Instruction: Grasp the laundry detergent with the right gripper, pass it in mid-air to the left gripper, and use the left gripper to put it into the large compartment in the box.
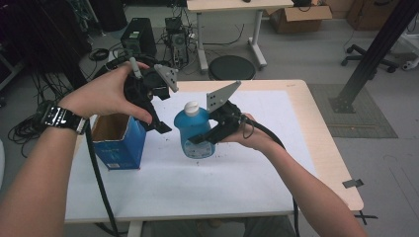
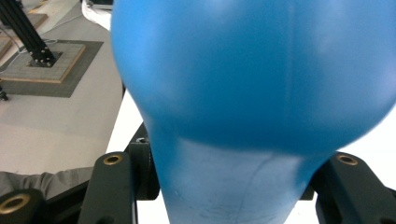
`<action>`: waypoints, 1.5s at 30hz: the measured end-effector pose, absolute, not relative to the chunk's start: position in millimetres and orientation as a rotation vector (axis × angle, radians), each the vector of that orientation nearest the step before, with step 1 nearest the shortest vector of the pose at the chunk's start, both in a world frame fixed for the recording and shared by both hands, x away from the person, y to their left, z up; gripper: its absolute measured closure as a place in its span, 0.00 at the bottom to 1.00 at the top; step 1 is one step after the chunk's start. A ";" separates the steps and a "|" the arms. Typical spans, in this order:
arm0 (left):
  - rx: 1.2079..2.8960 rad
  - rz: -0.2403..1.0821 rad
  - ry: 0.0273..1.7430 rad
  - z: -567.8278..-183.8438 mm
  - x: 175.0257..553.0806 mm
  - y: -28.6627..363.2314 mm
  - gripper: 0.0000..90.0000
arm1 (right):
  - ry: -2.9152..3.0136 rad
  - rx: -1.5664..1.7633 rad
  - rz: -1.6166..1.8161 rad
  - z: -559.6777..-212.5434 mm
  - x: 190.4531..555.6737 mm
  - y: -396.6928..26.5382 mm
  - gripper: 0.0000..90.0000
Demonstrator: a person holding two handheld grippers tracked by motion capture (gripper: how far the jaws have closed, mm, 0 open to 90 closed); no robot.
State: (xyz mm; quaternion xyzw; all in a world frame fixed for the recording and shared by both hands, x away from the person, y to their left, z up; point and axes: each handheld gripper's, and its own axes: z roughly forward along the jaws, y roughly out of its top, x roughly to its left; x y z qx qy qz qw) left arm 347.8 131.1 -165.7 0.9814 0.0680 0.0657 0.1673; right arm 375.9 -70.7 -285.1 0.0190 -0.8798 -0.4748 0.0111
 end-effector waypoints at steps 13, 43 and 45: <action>2.797 0.178 0.164 -166.6 341.5 117.8 0.04 | -2.758 0.171 -1.428 -271.5 364.5 -40.9 0.48; 2.848 0.145 0.116 -174.1 340.8 100.9 0.19 | -2.768 0.168 -1.417 -270.8 362.6 -41.2 0.48; 2.849 0.145 0.117 -174.0 340.8 101.0 0.19 | -2.766 0.169 -1.419 -270.9 362.7 -41.3 0.48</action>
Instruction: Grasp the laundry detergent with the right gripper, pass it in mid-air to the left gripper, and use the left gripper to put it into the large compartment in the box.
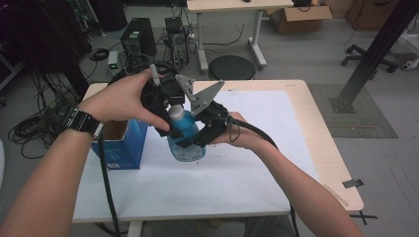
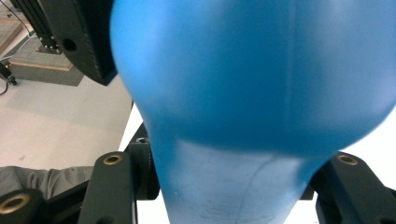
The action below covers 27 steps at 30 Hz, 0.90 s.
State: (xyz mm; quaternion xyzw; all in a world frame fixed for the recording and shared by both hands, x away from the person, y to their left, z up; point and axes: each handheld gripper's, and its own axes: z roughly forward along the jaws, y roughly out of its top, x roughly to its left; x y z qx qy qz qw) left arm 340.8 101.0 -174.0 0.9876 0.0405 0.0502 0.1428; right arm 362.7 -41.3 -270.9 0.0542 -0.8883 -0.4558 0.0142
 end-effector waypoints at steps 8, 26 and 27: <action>2.856 0.137 0.137 -174.0 341.5 100.5 0.24 | -2.763 0.162 -1.429 -272.4 362.7 -41.9 0.48; 2.852 0.120 0.142 -173.4 342.7 97.6 0.38 | -2.764 0.148 -1.437 -273.6 363.8 -44.9 0.48; 2.859 0.118 0.143 -173.5 342.9 97.4 0.38 | -2.763 0.147 -1.438 -273.5 364.2 -45.2 0.48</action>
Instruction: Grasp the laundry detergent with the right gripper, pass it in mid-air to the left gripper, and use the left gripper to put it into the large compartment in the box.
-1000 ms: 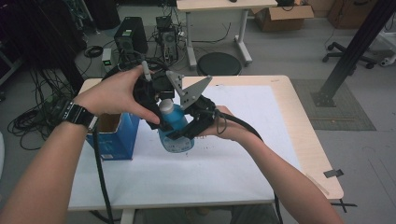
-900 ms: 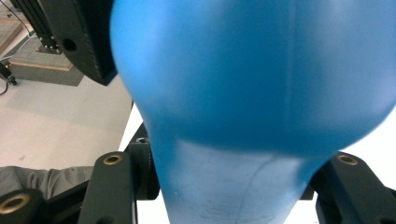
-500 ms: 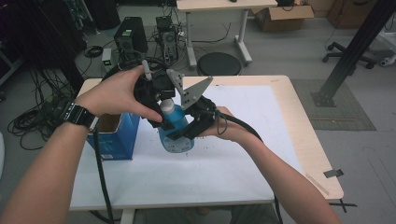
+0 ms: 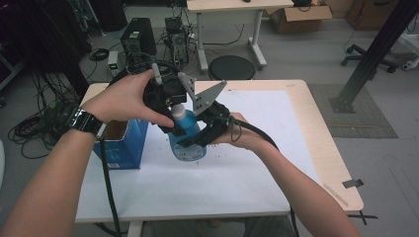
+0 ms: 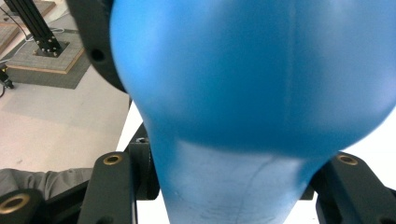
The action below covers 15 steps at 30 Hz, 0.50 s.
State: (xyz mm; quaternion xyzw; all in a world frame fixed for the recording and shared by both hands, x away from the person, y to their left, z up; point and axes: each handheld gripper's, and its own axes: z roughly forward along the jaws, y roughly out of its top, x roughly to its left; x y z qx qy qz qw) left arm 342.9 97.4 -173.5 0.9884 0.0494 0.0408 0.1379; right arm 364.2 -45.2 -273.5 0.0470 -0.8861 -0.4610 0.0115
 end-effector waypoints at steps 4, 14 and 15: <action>2.863 0.115 0.146 -173.6 343.2 96.7 0.41 | -2.765 0.143 -1.441 -272.7 364.8 -46.9 0.48; 2.878 0.106 0.184 -174.1 344.5 93.2 0.42 | -2.769 0.135 -1.427 -273.6 365.3 -48.0 0.48; 2.878 0.106 0.184 -174.1 344.5 93.2 0.42 | -2.769 0.135 -1.427 -273.6 365.3 -48.0 0.48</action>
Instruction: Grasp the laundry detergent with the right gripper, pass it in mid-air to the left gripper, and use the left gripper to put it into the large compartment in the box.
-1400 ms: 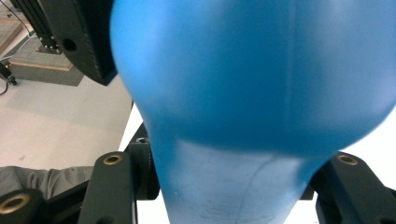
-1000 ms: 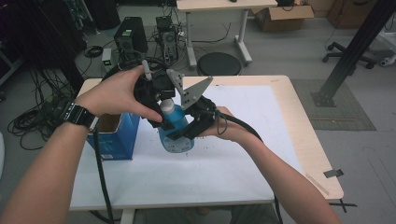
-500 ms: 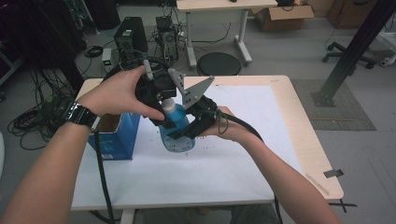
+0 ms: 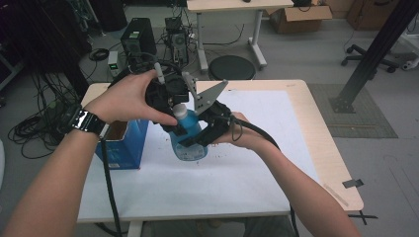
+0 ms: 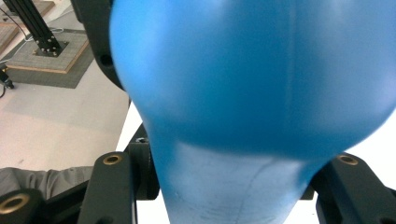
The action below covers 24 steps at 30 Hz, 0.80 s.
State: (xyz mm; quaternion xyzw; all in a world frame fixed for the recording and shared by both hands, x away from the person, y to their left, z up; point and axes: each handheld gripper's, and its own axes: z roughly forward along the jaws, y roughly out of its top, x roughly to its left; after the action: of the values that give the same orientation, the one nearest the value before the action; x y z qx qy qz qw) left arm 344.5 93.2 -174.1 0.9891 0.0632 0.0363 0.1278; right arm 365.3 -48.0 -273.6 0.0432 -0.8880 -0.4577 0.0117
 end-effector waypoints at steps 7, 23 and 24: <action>2.873 0.059 0.257 -171.7 346.8 89.8 0.42 | -2.712 0.154 -1.429 -275.4 368.0 -48.7 0.44; 2.799 0.200 0.850 -135.6 365.1 115.2 0.42 | -2.903 -0.013 -1.184 -288.8 384.5 -79.3 0.13; 2.776 0.217 0.907 -132.0 366.8 118.2 0.42 | -2.952 -0.020 -1.123 -291.5 385.8 -83.6 0.12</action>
State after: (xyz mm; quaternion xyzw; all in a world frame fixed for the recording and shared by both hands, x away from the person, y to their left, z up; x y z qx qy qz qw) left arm 366.8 118.2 -132.0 0.9425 0.3081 0.0738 0.1064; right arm 385.8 -83.6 -291.5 -0.0062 -0.9346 -0.3556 -0.0084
